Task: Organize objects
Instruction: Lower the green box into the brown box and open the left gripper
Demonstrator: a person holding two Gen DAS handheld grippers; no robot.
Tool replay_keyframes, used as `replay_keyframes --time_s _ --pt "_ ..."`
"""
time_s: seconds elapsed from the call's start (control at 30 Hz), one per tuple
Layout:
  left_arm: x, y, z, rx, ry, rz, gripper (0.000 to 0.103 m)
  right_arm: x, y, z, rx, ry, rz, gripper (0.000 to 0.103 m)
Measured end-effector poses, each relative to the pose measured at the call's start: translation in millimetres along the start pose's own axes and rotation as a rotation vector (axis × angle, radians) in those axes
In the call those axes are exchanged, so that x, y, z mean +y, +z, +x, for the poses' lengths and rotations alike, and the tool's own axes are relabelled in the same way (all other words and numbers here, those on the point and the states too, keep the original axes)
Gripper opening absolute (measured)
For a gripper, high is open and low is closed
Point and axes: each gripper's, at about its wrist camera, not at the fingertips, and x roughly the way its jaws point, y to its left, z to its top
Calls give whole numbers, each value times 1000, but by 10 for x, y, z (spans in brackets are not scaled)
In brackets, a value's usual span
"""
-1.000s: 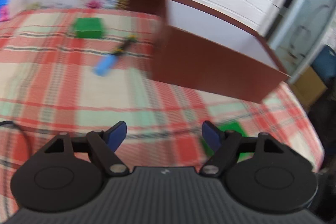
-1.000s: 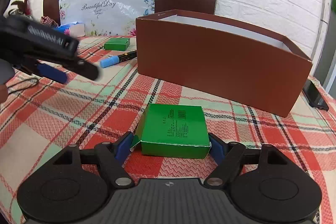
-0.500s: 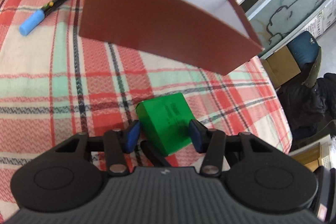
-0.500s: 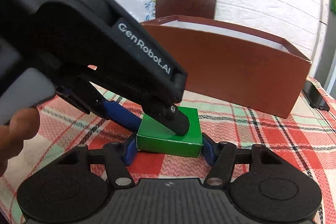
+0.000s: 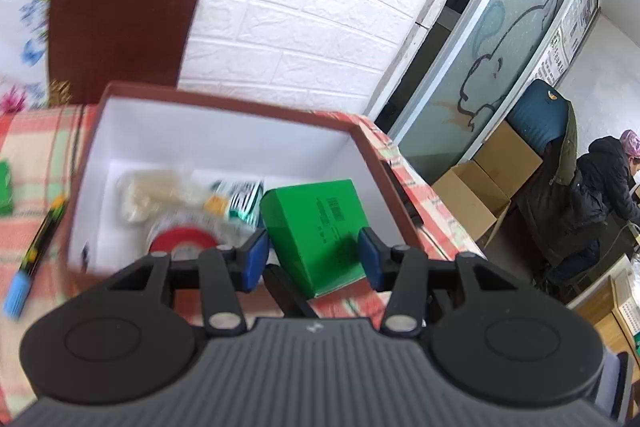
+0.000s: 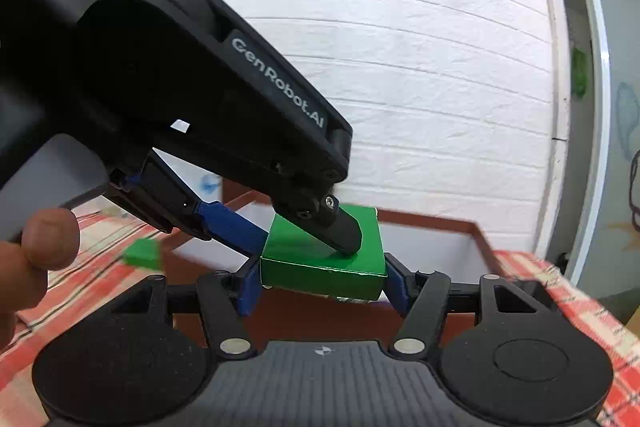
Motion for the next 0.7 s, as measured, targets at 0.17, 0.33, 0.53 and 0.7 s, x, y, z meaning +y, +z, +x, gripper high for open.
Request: replay_keyframes --time_s 0.17,0.33,0.53,0.7 --pt "-56 107 407 3 144 61 60 -147 -35 448 31 -65 -32 66" --pt "20 -57 381 -15 240 79 64 -171 -96 412 -5 -106 -41 78" --pt "26 -263 -70 -127 290 112 63 32 -267 23 -64 -104 -34 77" --pt "156 -519 -421 -171 352 112 63 280 -392 -180 -8 -38 -39 77"
